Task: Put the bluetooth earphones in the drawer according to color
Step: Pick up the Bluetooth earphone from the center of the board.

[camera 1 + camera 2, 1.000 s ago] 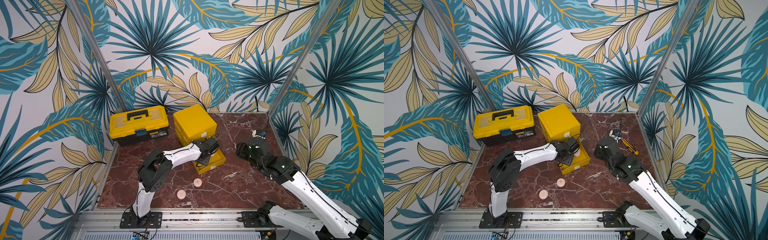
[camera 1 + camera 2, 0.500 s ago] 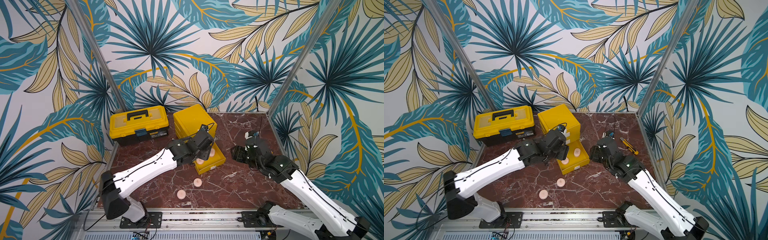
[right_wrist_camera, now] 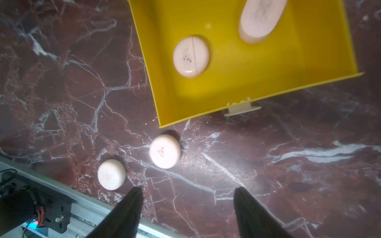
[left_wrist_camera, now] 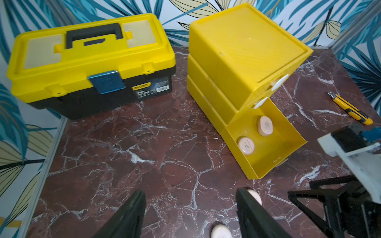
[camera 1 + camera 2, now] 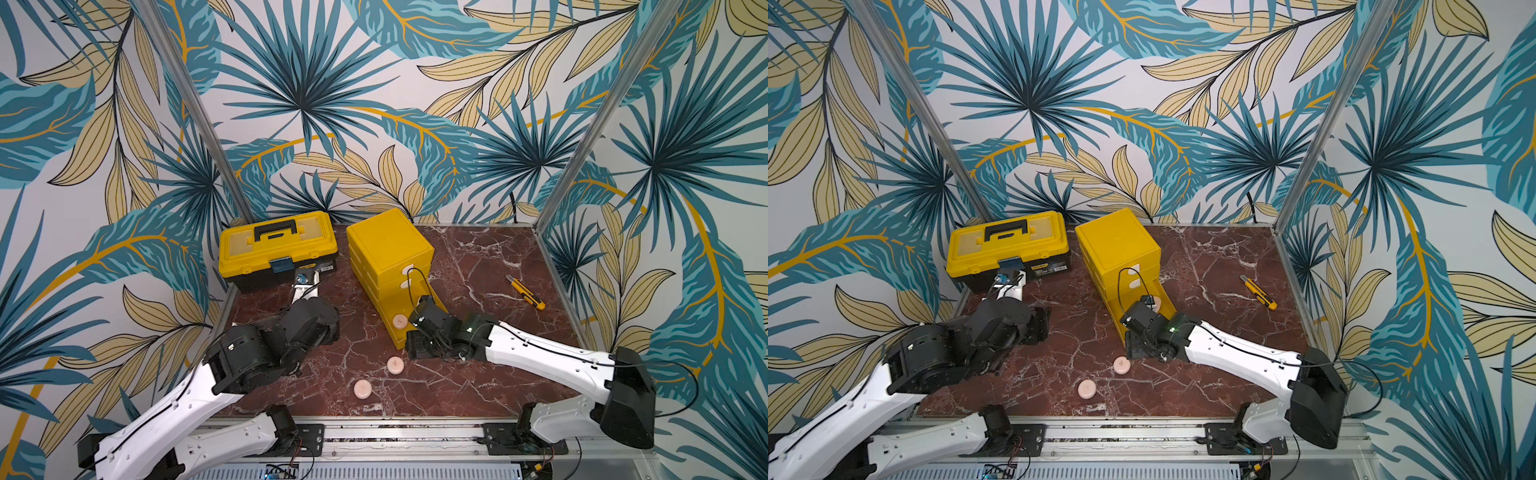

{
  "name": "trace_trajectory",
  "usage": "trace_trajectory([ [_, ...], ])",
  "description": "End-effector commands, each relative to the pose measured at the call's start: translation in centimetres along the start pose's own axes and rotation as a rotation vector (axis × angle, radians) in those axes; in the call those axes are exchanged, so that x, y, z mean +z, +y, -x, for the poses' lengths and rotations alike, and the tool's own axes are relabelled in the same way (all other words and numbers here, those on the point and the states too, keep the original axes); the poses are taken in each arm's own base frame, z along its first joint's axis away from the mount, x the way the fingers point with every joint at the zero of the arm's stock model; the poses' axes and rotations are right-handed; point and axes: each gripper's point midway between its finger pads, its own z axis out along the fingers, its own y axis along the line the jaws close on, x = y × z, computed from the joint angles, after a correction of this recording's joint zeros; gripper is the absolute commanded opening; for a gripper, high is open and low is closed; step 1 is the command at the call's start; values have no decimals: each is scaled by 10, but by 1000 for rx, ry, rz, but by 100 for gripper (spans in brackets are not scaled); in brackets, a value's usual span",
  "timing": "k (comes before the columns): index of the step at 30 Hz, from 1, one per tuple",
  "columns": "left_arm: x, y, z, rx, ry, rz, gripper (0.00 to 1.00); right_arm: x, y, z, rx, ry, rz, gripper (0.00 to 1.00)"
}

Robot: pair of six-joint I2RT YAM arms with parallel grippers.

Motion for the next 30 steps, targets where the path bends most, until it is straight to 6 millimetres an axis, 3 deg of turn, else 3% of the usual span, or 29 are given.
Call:
trace_trajectory([
  [1,-4,36,-15,-13,8,118,74,20,23,-6,36,24,-2,76],
  [6,-8,46,-19,-23,13,137,75,54,39,-25,64,94,-60,77],
  [12,-9,48,-20,-20,15,138,75,78,43,-35,77,121,-113,80],
  [21,-5,44,-23,-14,30,128,75,89,35,-38,78,122,-178,82],
  [30,-2,42,-24,-10,42,127,75,93,26,-37,71,118,-222,75],
])
